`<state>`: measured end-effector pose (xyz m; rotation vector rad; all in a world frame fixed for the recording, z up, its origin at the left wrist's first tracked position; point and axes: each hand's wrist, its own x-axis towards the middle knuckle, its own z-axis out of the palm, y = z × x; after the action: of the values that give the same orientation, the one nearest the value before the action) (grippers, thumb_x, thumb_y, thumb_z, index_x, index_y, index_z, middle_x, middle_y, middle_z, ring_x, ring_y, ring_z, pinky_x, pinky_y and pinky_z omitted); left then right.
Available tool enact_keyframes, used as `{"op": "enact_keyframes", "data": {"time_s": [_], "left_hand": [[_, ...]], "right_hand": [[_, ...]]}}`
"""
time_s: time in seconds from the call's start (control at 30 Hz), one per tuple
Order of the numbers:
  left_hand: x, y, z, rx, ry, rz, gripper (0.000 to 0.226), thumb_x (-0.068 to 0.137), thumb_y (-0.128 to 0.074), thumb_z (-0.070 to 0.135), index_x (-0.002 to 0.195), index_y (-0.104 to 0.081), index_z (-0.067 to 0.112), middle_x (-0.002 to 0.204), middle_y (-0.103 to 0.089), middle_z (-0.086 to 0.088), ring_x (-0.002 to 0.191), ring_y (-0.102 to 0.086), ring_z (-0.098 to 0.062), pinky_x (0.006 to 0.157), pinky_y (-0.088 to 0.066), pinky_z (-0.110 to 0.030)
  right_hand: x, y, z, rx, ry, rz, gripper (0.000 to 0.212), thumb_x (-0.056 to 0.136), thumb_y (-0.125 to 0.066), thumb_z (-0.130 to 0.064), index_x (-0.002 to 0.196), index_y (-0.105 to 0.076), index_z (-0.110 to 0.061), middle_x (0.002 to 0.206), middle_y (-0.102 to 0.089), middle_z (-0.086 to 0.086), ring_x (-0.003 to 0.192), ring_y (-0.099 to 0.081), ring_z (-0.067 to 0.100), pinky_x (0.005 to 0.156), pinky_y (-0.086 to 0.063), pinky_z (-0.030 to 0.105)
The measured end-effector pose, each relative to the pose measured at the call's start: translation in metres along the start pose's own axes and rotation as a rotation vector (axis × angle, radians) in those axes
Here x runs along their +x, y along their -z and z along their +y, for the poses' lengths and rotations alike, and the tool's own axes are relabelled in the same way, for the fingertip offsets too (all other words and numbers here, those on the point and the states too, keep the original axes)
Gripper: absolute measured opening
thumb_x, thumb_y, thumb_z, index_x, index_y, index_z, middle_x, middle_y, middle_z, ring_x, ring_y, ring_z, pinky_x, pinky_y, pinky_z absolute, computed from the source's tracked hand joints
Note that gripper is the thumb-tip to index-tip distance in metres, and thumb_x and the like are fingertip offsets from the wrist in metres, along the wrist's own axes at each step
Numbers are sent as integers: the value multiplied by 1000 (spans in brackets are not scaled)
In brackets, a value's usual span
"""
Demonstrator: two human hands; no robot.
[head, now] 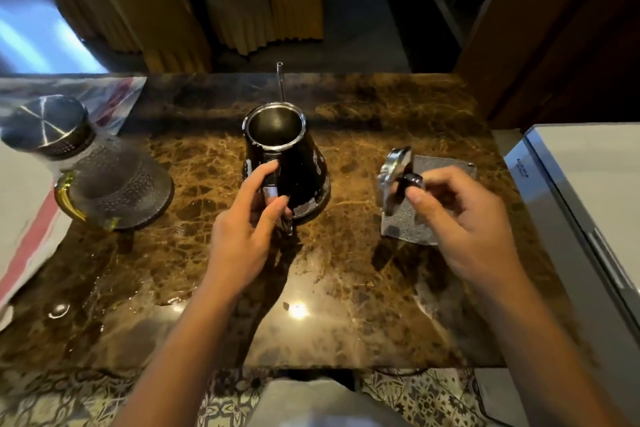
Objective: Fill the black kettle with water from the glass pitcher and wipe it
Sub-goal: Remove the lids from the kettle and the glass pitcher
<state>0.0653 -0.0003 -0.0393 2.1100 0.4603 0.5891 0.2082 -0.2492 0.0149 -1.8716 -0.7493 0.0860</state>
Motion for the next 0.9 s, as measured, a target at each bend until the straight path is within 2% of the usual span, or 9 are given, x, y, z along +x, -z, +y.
{"op": "enact_keyframes", "data": {"time_s": [0.1,0.27,0.37,0.43,0.5,0.63,0.77,0.9], "left_hand": [[-5,-1,11,-18,17,-9,50,103,-54,33,151,-41,38,94,-72,9,83,-74,-22,77,-60,-54],[-14,-8,19,25,22,29,52,103,-52,35,153,-39,34,95,-75,5,80,-73,-30,73,-59,-56],[-19,-11,21,26,47,85,55,101,-55,36,153,-40,34,96,-75,6,83,-75,-21,76,-61,-49],[-20,-13,22,-16,66,112,56,98,-60,34,152,-43,34,99,-76,9,93,-75,-8,86,-62,-38],[-20,-15,20,-12,65,137,57,98,-63,31,152,-45,33,101,-75,12,96,-73,-1,88,-61,-30],[-19,-15,17,-6,43,150,56,98,-63,34,151,-44,34,95,-77,1,91,-75,-14,85,-62,-36],[-19,-16,16,-26,28,148,56,98,-63,31,151,-44,31,97,-77,1,92,-75,-9,85,-62,-29],[-19,-15,18,-60,34,143,55,99,-64,27,149,-44,34,95,-76,-4,86,-75,-19,78,-63,-35]], "right_hand": [[-5,-1,7,37,24,-109,11,91,-76,-35,88,-71,-26,78,-69,-4,70,-65,13,66,-49,34],[-15,-9,29,-141,36,-265,13,93,-74,-35,83,-71,-27,70,-67,-7,67,-63,12,57,-42,22],[-26,-19,46,-261,32,-309,13,89,-74,-40,84,-74,-28,72,-66,-12,70,-62,7,62,-47,27],[-34,-26,56,-325,11,-318,16,87,-74,-45,85,-75,-29,73,-65,-14,70,-62,4,64,-51,34],[-39,-31,64,-394,-15,-325,15,86,-75,-45,87,-76,-30,75,-66,-15,72,-63,5,65,-53,36],[-48,-40,70,-428,-54,-328,15,86,-76,-46,87,-76,-31,78,-69,-12,75,-64,7,67,-53,35],[-52,-46,72,-414,-103,-338,14,86,-75,-45,87,-76,-32,73,-62,-19,72,-61,3,62,-43,23],[-55,-45,75,-399,-122,-347,14,87,-75,-44,86,-76,-30,73,-65,-17,70,-61,1,62,-44,25]]}}
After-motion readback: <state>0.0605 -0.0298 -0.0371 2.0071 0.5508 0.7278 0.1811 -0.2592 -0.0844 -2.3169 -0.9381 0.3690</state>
